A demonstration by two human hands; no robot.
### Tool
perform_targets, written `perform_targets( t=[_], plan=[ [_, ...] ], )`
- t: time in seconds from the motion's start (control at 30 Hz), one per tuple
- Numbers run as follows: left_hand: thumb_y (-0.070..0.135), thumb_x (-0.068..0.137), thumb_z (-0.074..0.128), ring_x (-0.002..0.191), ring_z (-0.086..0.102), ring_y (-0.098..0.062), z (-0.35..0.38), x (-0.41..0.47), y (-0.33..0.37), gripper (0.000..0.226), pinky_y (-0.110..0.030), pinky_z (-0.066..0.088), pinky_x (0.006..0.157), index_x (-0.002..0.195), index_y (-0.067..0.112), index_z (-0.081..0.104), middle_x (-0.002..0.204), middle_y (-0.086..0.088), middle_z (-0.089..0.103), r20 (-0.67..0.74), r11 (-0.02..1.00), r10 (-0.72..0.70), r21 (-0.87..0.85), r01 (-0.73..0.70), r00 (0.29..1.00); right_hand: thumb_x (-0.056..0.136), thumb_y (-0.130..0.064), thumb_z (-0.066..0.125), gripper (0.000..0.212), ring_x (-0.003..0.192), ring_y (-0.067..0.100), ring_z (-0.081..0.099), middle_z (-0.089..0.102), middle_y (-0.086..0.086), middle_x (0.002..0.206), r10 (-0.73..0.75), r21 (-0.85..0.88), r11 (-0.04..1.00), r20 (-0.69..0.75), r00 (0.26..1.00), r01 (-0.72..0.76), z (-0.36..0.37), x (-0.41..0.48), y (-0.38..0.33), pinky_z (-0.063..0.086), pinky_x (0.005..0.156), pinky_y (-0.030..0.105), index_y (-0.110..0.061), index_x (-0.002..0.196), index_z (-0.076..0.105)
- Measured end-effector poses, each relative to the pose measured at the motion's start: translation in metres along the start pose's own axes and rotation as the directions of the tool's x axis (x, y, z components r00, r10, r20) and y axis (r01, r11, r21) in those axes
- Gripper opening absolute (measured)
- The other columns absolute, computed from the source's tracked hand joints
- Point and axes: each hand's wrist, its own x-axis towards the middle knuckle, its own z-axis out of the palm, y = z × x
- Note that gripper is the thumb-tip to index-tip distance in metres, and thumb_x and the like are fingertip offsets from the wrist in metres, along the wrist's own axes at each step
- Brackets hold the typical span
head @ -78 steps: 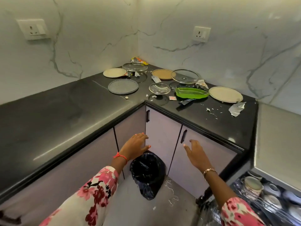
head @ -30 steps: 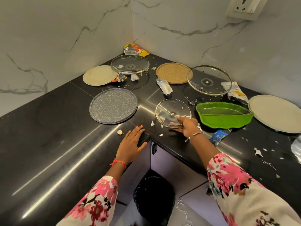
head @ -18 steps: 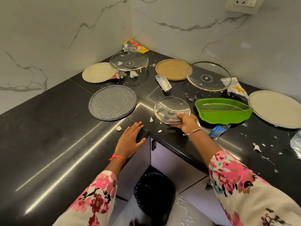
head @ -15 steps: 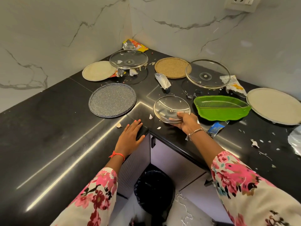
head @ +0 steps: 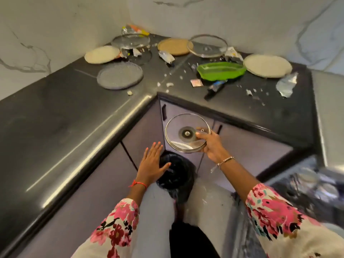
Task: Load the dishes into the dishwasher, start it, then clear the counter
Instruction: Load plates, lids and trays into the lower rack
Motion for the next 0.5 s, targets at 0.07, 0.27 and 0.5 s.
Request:
perform_targets(
  t=[0.07,0.27,0.5],
  plan=[
    [0.068,0.074,0.017,0.138,-0.009,-0.008,0.024,-0.056,0.016,0.093,-0.027,-0.013,0.112,0.147,0.011,0.018,0.156,-0.002,0.01,0.066,0.999,0.036,0.014,-0.037,0.997,0.085,0.004,0.057,0.02,0.056,0.013,0.064,0.062,0.006,0.077,0.013,0.021,1.0,-0.075,0.997,-0.011,-0.029,-0.053,0.041,0.055,0.044,0.031,-0.016,0.085,0.06],
    [0.066,0.074,0.015,0.144,-0.001,-0.017,0.079,-0.209,0.079,0.092,-0.026,-0.013,0.111,0.147,0.009,0.02,0.155,-0.003,0.008,0.244,0.993,0.115,-0.048,-0.106,0.963,0.083,0.004,0.058,0.022,0.06,0.014,0.055,0.06,-0.001,0.067,0.15,-0.005,0.987,-0.312,0.938,-0.16,-0.124,-0.197,0.147,0.049,0.037,0.023,-0.016,0.094,0.061],
    [0.066,0.076,0.014,0.145,0.001,-0.017,0.142,-0.299,0.158,0.089,-0.025,-0.01,0.112,0.147,0.013,0.019,0.156,-0.003,0.01,0.399,0.968,0.25,-0.084,-0.237,0.882,0.085,0.001,0.059,0.024,0.058,0.018,0.06,0.062,0.004,0.075,0.248,0.092,0.968,-0.496,0.832,-0.233,-0.236,-0.33,0.21,0.05,0.039,0.027,-0.013,0.104,0.059]
  ],
)
